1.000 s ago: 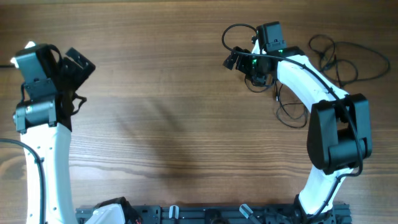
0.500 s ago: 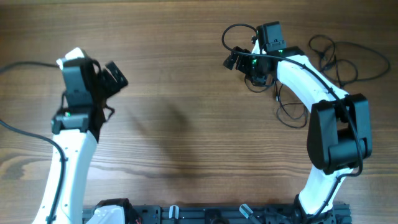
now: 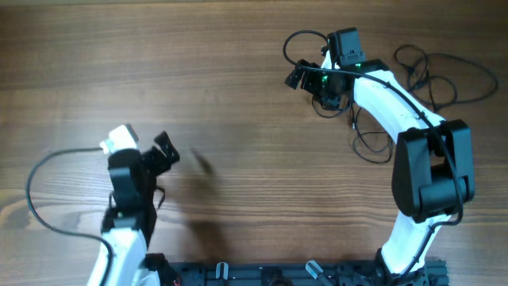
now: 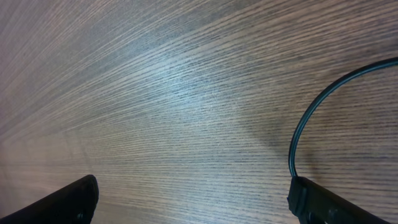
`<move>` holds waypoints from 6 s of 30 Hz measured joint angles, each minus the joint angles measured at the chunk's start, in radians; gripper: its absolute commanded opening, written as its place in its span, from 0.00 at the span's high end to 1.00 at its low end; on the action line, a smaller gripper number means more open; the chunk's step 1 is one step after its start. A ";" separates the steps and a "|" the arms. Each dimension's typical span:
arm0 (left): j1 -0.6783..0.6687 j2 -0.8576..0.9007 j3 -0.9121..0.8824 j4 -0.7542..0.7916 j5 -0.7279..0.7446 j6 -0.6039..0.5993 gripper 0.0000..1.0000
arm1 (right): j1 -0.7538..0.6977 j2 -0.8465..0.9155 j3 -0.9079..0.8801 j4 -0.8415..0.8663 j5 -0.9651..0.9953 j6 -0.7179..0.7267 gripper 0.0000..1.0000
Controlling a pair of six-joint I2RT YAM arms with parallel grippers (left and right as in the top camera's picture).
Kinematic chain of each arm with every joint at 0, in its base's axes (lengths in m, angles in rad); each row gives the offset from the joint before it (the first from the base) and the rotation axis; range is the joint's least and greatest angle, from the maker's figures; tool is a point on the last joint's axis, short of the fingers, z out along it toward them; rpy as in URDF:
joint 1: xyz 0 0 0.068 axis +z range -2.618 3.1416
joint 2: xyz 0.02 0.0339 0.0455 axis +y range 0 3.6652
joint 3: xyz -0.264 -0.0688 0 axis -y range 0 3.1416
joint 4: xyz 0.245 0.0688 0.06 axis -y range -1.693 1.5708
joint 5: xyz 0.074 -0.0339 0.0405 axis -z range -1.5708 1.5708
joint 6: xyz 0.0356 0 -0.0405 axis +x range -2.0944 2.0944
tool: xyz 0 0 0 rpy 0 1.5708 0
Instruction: Untangle cables
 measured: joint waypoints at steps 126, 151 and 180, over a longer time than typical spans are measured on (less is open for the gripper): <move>-0.058 -0.958 -0.231 -0.224 0.068 0.357 0.00 | 0.000 -0.513 -0.010 0.016 0.007 0.000 0.00; -0.058 -0.959 -0.231 -0.224 0.068 0.357 0.00 | 0.000 -1.226 -0.008 -0.381 0.168 0.001 0.00; -0.058 -0.959 -0.231 -0.224 0.068 0.360 0.00 | -0.034 -1.924 -0.434 -0.965 0.266 0.338 0.00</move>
